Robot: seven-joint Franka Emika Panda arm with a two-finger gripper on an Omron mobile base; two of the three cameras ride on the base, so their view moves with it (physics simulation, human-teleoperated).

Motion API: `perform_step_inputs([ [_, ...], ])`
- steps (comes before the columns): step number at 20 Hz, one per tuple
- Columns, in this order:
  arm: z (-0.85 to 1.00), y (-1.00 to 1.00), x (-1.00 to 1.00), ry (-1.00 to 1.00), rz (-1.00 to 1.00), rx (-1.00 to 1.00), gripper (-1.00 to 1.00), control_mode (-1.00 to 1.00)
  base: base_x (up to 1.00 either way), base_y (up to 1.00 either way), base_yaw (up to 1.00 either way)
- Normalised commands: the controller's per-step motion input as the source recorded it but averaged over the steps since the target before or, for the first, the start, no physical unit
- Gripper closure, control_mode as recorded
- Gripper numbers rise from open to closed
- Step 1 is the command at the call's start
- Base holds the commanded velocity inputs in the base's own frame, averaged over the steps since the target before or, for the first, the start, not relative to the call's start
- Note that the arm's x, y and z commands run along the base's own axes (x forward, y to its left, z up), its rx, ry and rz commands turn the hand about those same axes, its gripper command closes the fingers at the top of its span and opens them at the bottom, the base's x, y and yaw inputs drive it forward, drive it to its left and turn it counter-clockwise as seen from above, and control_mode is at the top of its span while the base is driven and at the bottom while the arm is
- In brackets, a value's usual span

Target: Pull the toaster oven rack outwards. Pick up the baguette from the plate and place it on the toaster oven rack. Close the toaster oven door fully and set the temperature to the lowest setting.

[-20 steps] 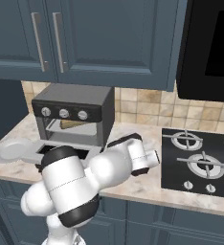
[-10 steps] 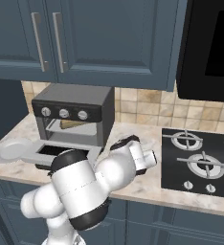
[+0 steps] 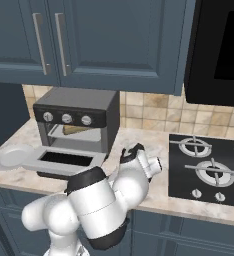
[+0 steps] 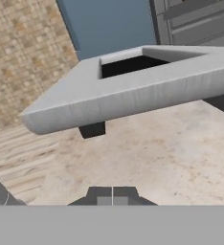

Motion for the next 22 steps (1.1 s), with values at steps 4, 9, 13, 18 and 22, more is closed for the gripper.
perform_step_inputs([
  [4,-0.13,0.08,0.16,0.0,0.0,0.0,1.0,-1.0,0.0,0.0,0.0],
  [9,-0.14,0.11,0.15,0.0,0.0,0.0,1.0,-1.0,0.0,0.0,0.0],
  [13,-0.11,0.13,0.13,0.0,0.0,0.0,1.0,-1.0,0.0,0.0,0.0],
  [18,-0.07,0.14,0.1,0.0,0.0,0.0,1.0,-1.0,0.0,0.0,0.0],
  [22,-0.03,0.15,0.07,0.0,0.0,0.0,1.0,-1.0,0.0,0.0,0.0],
])
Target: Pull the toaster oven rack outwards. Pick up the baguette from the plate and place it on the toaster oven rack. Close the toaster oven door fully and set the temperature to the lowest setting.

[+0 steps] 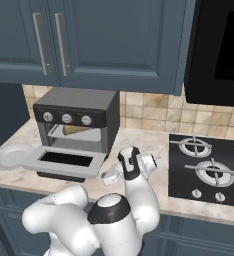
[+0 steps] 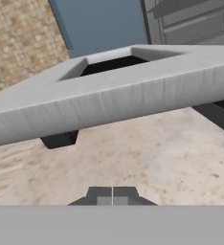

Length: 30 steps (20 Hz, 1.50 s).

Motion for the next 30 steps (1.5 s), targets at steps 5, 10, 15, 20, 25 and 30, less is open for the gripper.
perform_step_inputs([
  [5,-0.01,0.16,0.05,0.0,-0.01,0.0,1.0,-1.0,0.0,0.0,0.0],
  [10,0.0,0.08,0.01,-0.01,-0.02,0.02,1.0,-1.0,0.0,0.0,0.0],
  [15,0.0,0.0,0.0,-0.03,-0.05,0.1,1.0,-1.0,0.0,0.0,0.0],
  [20,0.05,0.02,0.0,-0.1,-0.07,0.13,1.0,-1.0,0.0,0.0,0.0],
  [25,0.19,0.36,0.0,-0.13,-0.08,0.08,1.0,-1.0,0.0,0.0,0.0],
  [30,0.21,0.63,0.0,-0.14,-0.06,0.02,1.0,-1.0,0.0,0.0,0.0],
])
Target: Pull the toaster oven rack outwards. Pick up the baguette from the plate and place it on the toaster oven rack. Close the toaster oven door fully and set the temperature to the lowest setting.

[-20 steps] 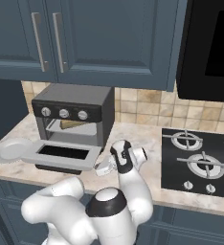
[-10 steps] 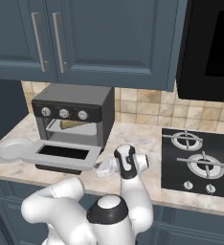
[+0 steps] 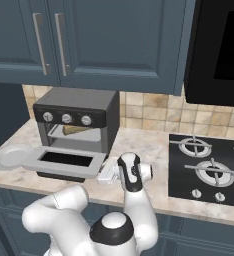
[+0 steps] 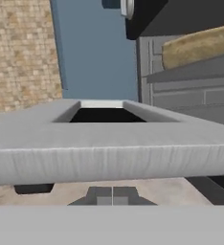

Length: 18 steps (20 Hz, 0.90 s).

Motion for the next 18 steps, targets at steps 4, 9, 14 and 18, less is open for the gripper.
perform_step_inputs([
  [4,0.25,0.61,0.0,-0.08,-0.04,0.0,1.0,-1.0,0.0,0.0,0.0],
  [9,0.41,0.57,0.01,-0.01,-0.01,0.0,1.0,-1.0,0.0,0.0,0.0],
  [14,0.69,0.59,0.11,0.0,0.0,0.04,1.0,-1.0,0.0,0.0,0.0],
  [18,0.86,0.5,0.18,0.0,0.0,0.06,1.0,-1.0,0.0,0.0,0.0],
])
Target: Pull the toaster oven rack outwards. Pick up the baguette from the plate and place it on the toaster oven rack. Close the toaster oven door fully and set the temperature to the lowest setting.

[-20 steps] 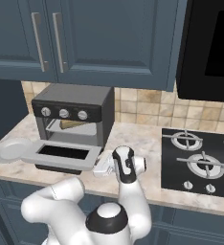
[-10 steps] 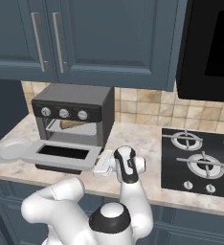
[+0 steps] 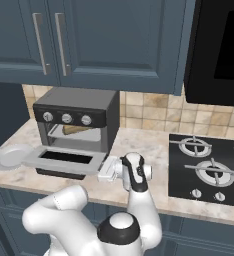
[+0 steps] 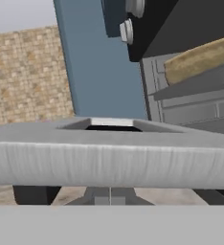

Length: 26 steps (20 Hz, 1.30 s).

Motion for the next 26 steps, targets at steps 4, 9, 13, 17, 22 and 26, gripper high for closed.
perform_step_inputs([
  [4,0.98,0.41,0.18,0.0,0.0,0.05,1.0,-1.0,0.0,0.0,0.0],
  [9,1.0,0.31,0.21,0.07,-0.03,0.04,1.0,-1.0,0.0,0.0,0.0],
  [13,1.0,0.37,0.22,0.12,-0.1,0.0,1.0,-1.0,0.0,0.0,0.0],
  [17,0.84,0.59,0.22,0.15,-0.22,0.0,1.0,-1.0,0.0,0.0,0.0],
  [22,0.83,0.59,0.14,0.14,-0.32,-0.01,1.0,-1.0,0.0,0.0,0.0],
  [26,0.71,0.66,0.12,0.12,-0.37,-0.03,1.0,-1.0,0.0,0.0,0.0],
])
